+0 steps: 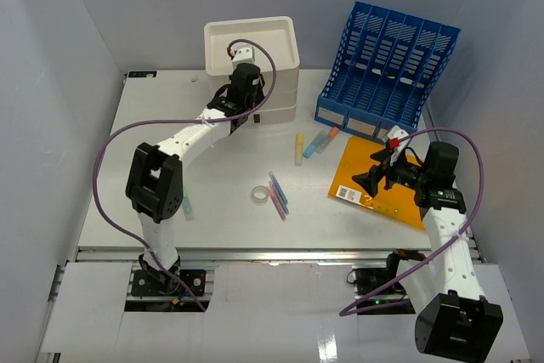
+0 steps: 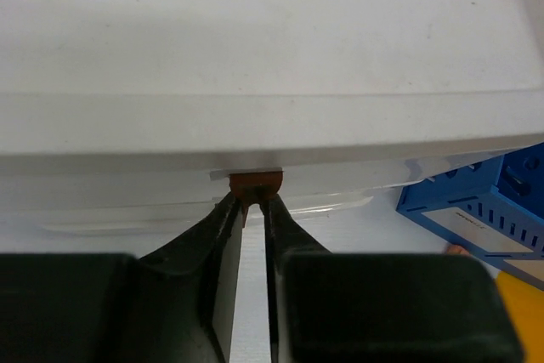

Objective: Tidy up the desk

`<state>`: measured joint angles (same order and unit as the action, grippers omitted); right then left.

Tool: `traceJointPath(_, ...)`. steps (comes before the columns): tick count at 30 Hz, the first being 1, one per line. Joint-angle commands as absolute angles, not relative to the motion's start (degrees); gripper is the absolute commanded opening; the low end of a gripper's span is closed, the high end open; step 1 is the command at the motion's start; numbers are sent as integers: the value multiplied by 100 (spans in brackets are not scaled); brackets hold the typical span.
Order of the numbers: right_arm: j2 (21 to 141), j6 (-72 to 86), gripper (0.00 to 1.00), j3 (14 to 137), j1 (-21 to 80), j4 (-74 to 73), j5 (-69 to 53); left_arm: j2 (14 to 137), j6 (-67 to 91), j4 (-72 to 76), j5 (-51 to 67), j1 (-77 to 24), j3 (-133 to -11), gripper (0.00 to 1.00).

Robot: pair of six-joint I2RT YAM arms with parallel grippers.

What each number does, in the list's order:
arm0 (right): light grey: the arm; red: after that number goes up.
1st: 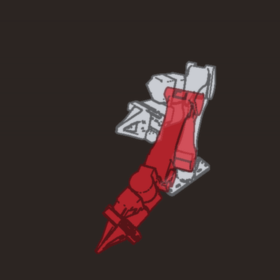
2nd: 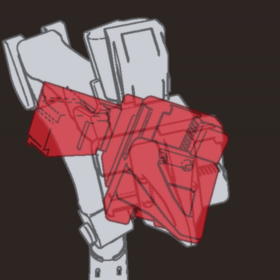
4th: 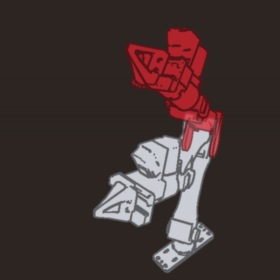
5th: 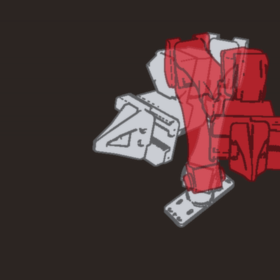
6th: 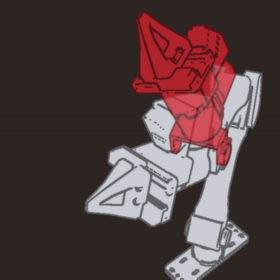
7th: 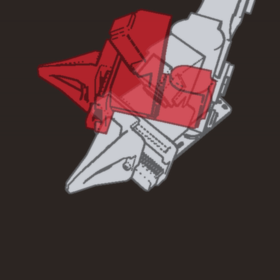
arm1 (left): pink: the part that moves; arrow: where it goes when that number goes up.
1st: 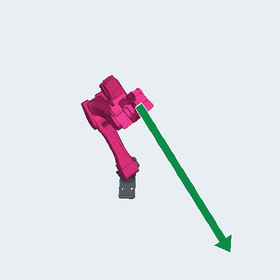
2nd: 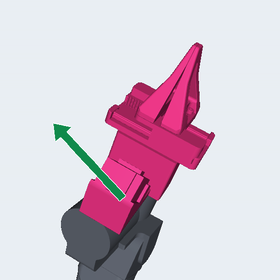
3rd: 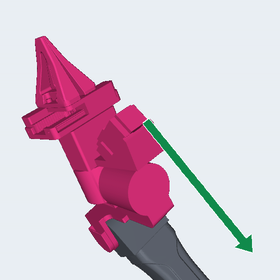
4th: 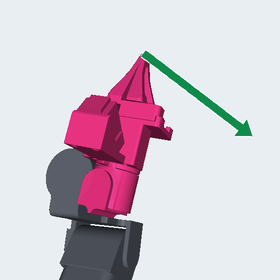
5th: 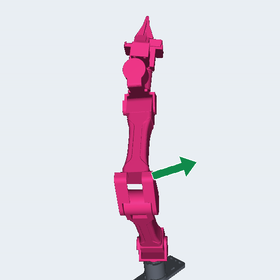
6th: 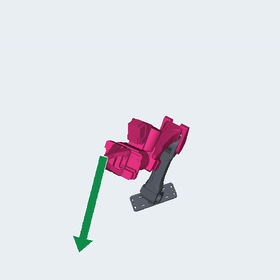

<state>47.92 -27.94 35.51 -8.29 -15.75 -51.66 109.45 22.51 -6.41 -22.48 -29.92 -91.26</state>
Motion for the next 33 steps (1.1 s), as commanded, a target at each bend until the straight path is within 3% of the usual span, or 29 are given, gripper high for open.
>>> traceJointPath(1, 4692, -2867, 94, 3560, -870, -1503, -5372, 10715, 2197, -647, -2386, -3011, -9163, 20)
traceJointPath(8, 4685, -2892, 94, 3533, -870, -1521, -5429, 9682, 2252, -373, -1736, -3133, -7984, 5)
traceJointPath(14, 4676, -2900, 94, 3516, -862, -1529, -5536, 8705, 2588, -153, -1270, -3182, -6609, 2)
traceJointPath(23, 4666, -3147, 94, 3427, -870, -1623, -5994, 8241, 2911, -58, -886, -3190, -6105, 3)
traceJointPath(26, 4602, -3713, 94, 3344, -861, -1842, -6556, 8237, 2909, -44, -888, -3192, -6049, 16)
traceJointPath(30, 4568, -4424, 93, 3316, -782, -2308, -6973, 8257, 2885, -44, -734, -3190, -6102, 65)
traceJointPath(33, 4756, -4710, 93, 3580, -148, -2620, -6505, 8166, 2845, -44, -449, -3190, -6059, 78)
